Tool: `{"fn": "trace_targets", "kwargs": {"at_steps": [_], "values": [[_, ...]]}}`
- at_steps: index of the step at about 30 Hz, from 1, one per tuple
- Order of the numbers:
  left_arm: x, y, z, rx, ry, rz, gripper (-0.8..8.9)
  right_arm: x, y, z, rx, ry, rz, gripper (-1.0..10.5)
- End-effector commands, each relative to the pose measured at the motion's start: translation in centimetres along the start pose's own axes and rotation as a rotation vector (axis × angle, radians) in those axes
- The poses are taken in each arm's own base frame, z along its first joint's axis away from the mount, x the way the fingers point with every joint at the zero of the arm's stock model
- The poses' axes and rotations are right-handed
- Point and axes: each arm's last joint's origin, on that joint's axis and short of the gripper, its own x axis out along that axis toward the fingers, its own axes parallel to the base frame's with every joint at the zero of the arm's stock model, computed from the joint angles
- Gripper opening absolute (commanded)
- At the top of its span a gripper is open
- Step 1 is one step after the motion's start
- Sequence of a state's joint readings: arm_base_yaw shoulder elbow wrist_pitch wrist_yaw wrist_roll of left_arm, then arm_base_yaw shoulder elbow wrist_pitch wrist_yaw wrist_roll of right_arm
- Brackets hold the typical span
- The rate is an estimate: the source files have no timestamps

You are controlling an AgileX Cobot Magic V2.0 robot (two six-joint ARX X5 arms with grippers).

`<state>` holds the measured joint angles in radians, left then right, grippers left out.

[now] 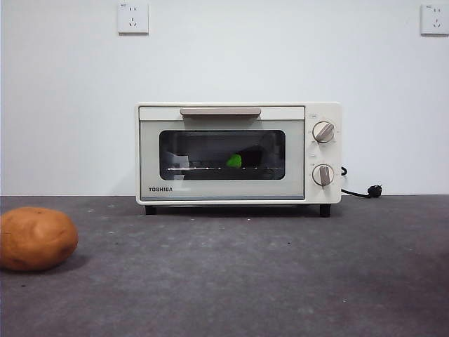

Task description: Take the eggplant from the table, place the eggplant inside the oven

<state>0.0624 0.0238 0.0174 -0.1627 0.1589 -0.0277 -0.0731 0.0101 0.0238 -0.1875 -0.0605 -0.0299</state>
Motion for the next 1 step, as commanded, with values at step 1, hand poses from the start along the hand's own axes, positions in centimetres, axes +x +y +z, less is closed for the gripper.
{"fn": "trace_targets", "kwargs": {"at_steps": [1], "values": [[0.08,0.05,-0.25,-0.008,0.002,0.005,-0.04,0.05,0.01,-0.19,0.011,0.005,0.000,0.0]]}}
